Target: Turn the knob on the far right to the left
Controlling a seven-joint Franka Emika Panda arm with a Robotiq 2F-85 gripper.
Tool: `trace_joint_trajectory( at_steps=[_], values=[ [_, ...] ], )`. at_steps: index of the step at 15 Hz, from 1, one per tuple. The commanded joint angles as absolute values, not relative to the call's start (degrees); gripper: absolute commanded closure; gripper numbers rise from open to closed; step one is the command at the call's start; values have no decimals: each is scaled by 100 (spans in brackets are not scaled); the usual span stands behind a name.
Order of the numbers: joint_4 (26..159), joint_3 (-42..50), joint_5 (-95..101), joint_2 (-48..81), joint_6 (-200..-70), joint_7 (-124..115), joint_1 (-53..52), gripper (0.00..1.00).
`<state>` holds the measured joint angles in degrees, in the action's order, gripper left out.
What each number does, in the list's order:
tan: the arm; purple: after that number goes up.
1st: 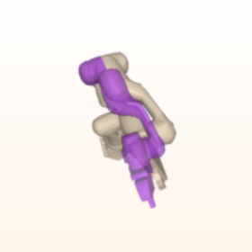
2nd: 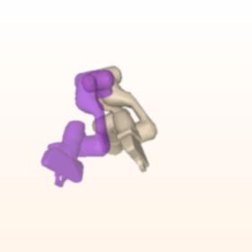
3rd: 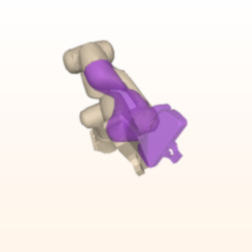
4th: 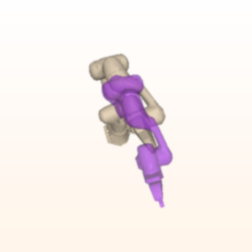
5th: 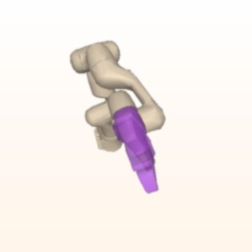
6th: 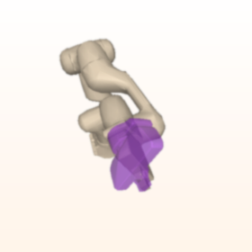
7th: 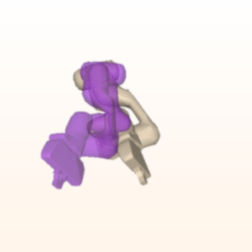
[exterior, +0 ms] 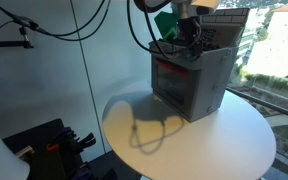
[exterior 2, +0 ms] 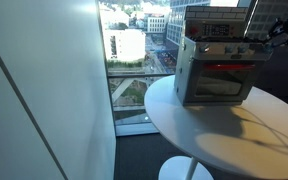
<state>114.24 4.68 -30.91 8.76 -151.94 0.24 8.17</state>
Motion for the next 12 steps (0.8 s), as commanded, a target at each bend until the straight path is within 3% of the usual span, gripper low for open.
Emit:
trace_joint_trajectory(
  at_steps=[1, 2, 3, 12],
  values=[
    [11269, 351, -3237, 970, -15286, 79, 843, 88],
    [11277, 350, -3228, 956, -15296, 73, 841, 93],
    [11292, 349, -3214, 944, -15299, 60, 836, 89],
    [11355, 406, -2913, 877, -15224, -25, 811, 89]
  ],
)
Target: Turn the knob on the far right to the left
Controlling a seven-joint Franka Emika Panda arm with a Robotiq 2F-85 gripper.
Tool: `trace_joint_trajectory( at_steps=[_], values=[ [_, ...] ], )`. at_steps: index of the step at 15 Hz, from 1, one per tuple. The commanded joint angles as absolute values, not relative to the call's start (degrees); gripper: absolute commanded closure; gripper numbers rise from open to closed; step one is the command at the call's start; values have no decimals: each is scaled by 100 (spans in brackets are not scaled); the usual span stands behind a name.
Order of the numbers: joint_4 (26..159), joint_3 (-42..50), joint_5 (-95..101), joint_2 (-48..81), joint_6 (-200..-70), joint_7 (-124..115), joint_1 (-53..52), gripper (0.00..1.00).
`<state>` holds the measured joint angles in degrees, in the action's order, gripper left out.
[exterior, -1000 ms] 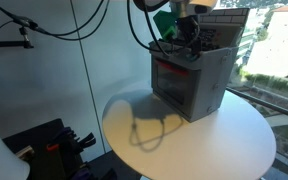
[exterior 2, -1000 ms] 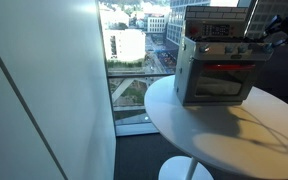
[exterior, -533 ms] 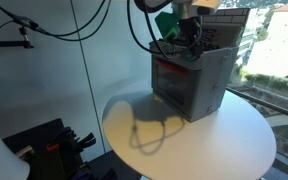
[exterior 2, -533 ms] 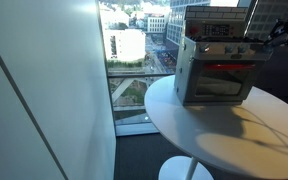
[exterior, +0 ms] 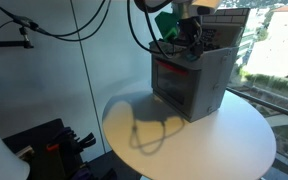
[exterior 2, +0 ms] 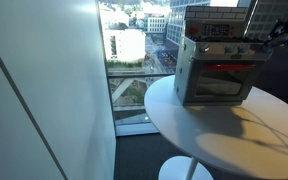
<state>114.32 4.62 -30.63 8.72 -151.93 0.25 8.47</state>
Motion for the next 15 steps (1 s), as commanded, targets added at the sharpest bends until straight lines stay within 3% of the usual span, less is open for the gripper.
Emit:
trace_joint_trajectory(
  at_steps=[1, 15],
  values=[
    [11359, 419, -2813, 870, -15191, -32, 808, 89],
    [11402, 536, -1149, 753, -15000, -124, 703, 90]
  ],
)
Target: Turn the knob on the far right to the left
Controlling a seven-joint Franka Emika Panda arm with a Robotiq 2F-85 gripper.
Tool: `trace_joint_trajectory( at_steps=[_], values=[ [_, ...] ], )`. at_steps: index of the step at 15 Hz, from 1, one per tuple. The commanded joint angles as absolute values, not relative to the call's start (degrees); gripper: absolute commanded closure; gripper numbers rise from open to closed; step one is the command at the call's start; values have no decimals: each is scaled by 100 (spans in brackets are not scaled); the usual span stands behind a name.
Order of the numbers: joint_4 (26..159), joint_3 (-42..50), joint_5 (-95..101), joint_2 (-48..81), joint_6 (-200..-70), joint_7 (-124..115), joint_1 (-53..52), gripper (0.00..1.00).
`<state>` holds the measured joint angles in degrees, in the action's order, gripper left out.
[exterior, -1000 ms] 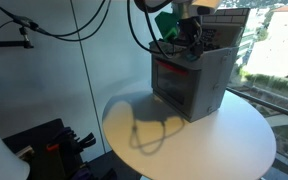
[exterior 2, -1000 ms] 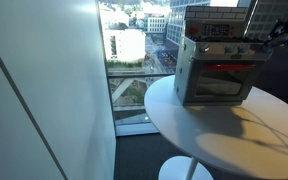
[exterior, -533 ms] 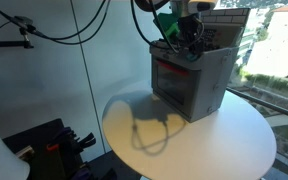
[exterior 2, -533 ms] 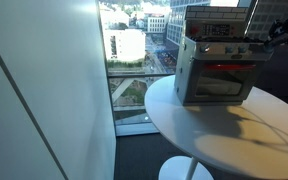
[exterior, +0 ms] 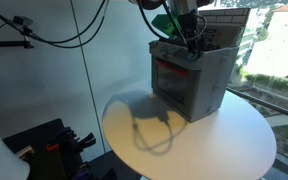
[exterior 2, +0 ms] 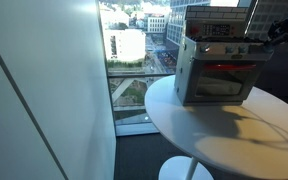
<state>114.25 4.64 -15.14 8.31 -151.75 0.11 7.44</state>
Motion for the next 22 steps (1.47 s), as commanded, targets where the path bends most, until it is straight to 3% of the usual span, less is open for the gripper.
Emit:
trace_joint_trajectory(
  at_steps=[1, 13, 15, 17, 22],
  values=[
    [11401, 541, -1043, 747, -14980, -121, 699, 90],
    [11419, 545, -438, 642, -14784, -49, 691, 90],
    [11436, 550, -385, 603, -14758, -49, 680, 99],
    [11434, 554, -331, 581, -14708, -52, 669, 94],
    [11445, 572, -94, 565, -14703, -78, 651, 94]
  ],
)
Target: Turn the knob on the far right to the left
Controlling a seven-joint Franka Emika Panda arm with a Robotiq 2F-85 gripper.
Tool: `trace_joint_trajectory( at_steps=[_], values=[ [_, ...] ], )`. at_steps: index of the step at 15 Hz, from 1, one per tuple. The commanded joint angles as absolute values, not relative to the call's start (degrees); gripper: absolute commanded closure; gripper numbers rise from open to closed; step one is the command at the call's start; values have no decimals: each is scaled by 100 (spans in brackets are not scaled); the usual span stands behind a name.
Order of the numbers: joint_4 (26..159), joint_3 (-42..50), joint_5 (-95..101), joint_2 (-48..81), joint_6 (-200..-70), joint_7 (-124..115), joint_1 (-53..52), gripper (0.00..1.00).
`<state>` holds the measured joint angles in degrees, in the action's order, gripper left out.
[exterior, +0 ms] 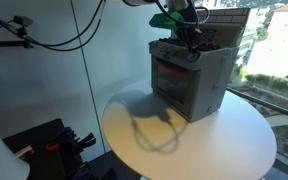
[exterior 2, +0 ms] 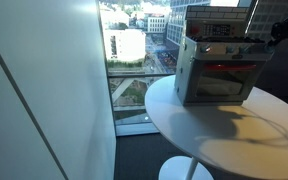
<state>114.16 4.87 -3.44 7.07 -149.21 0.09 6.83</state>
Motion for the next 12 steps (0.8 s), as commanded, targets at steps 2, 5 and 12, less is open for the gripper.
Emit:
trace_joint_trajectory(
  at_steps=[2, 5, 12],
  values=[
    [11440, 579, 37, 568, -14702, -83, 639, 94],
    [11430, 586, 238, 572, -14688, -69, 626, 94],
    [11428, 593, 473, 562, -14681, -62, 606, 83]
  ],
)
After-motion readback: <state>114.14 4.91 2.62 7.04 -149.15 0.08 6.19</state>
